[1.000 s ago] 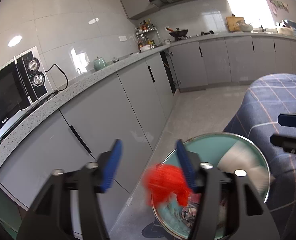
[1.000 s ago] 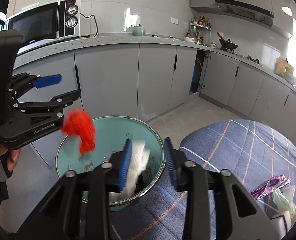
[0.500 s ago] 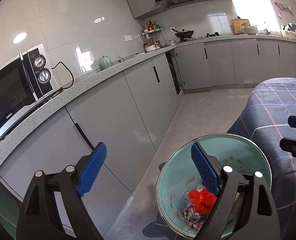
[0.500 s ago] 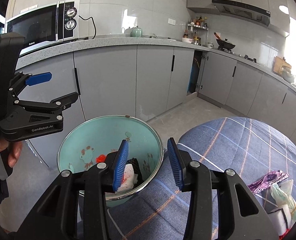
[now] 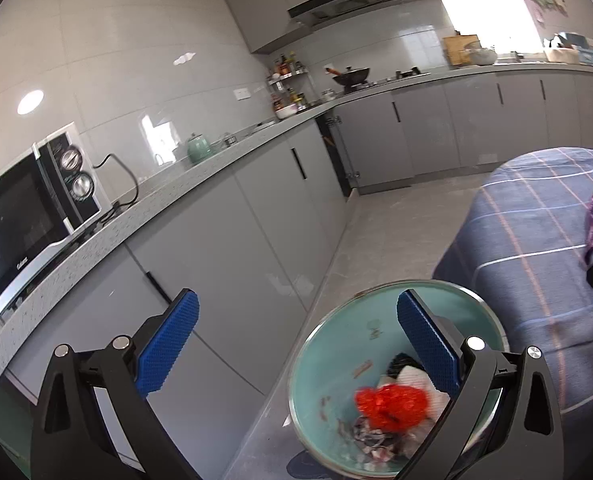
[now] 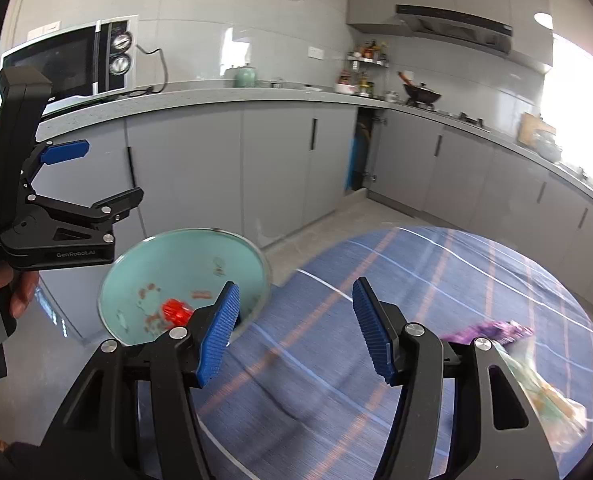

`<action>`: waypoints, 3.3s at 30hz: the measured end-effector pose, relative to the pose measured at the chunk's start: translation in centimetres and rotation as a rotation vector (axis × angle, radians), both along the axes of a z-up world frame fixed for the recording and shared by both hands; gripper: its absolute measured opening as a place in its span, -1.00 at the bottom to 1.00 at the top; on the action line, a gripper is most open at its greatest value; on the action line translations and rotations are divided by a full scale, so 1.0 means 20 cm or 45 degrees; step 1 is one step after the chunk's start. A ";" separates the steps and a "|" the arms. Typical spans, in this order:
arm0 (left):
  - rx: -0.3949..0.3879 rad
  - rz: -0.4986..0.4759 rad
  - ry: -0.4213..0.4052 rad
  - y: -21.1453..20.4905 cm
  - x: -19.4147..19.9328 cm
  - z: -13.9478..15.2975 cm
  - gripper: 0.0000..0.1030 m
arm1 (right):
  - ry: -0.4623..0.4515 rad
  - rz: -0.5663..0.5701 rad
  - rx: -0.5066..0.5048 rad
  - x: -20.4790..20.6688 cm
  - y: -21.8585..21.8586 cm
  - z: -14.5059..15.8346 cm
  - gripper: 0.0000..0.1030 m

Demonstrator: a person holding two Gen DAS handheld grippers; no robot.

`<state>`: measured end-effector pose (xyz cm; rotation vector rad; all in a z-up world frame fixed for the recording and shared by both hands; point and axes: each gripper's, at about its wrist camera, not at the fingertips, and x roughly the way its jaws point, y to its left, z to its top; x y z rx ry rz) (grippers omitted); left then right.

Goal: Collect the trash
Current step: 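Move both grippers to the table and grasp the clear banded bag with the right gripper, then grasp the white sponge with the left gripper while the right gripper holds the clear bag, then carry the white sponge and clear bag over the teal bin with both grippers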

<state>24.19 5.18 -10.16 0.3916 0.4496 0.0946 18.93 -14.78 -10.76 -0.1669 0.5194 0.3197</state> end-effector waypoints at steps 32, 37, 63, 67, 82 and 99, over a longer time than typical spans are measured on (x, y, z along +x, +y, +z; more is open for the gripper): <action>0.083 -0.373 0.076 -0.90 -0.16 -0.11 0.90 | 0.184 -0.441 0.076 -0.18 -1.02 -0.16 -0.17; 0.083 -0.372 0.076 -0.90 -0.17 -0.11 0.90 | 0.198 -0.383 0.090 -0.21 -0.98 -0.15 -0.56; 0.010 -0.642 0.106 -1.39 -0.26 -0.11 0.90 | -0.052 -0.788 0.001 -0.58 -1.25 -0.14 -0.66; -0.012 -0.701 0.132 -1.51 -0.26 -0.12 0.90 | -0.015 -0.833 0.016 -0.60 -1.32 -0.19 -0.66; 0.053 -0.790 0.288 -1.73 -0.21 -0.31 0.85 | -0.020 -0.822 0.107 -0.66 -1.41 -0.26 -0.66; 0.033 -0.803 0.260 -1.49 -0.25 -0.17 -0.52 | -0.073 -0.758 0.099 -0.67 -1.29 -0.18 -0.66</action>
